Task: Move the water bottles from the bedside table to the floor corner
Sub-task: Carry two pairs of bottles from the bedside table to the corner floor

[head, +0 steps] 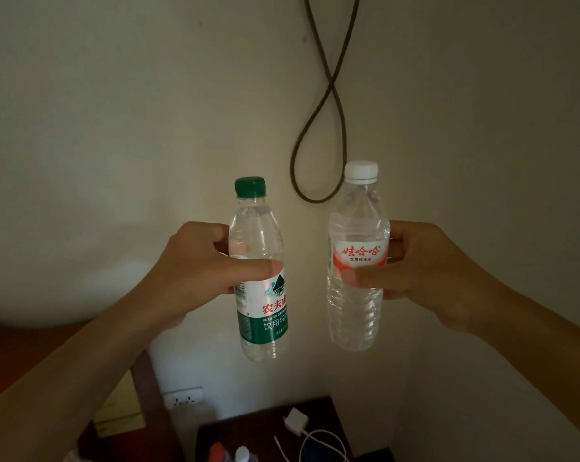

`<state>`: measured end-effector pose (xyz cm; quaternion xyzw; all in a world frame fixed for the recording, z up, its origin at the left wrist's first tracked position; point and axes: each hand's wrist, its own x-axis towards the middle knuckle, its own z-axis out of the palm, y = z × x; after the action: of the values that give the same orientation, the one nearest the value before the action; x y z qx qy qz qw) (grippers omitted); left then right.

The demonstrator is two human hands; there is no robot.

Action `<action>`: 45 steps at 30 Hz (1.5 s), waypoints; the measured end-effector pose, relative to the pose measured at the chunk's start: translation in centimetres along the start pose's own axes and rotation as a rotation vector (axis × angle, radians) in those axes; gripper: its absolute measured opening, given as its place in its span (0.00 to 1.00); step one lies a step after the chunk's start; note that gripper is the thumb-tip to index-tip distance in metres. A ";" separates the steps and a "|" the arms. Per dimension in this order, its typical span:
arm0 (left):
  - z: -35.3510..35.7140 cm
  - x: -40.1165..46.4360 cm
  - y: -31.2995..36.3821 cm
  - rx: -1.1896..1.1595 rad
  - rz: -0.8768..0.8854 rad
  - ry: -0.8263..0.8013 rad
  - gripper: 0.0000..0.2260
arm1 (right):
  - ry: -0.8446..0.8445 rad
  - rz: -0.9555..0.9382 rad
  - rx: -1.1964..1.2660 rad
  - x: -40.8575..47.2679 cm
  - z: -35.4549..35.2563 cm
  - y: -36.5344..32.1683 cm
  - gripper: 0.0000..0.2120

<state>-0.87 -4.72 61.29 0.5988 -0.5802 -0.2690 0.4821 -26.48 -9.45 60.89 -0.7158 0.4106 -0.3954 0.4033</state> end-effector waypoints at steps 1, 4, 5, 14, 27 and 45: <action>0.1 0.0 -0.1 -0.005 0.011 -0.022 0.11 | 0.017 0.013 -0.007 -0.6 0.1 0.0 0.22; 0.5 -0.1 -0.3 -0.028 0.048 -0.111 0.11 | 0.098 0.048 -0.028 -3.0 0.5 0.1 0.21; 0.6 -0.1 -0.4 -0.034 0.061 -0.148 0.11 | 0.136 0.062 -0.037 -4.0 0.7 0.1 0.21; 4.7 -3.2 1.5 -0.106 0.196 -0.513 0.16 | 0.470 0.237 -0.106 -15.8 0.6 -1.6 0.20; 19.4 -19.8 12.1 -0.236 0.452 -1.032 0.18 | 0.999 0.397 -0.160 -42.7 -3.4 -6.2 0.27; 38.0 -57.1 26.2 -0.404 0.908 -1.727 0.24 | 1.663 0.695 -0.482 -81.2 -1.6 -13.7 0.25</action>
<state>-56.13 43.29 56.18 -0.1744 -0.8494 -0.4962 0.0445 -52.64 68.38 54.80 -0.1040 0.8295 -0.5422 -0.0842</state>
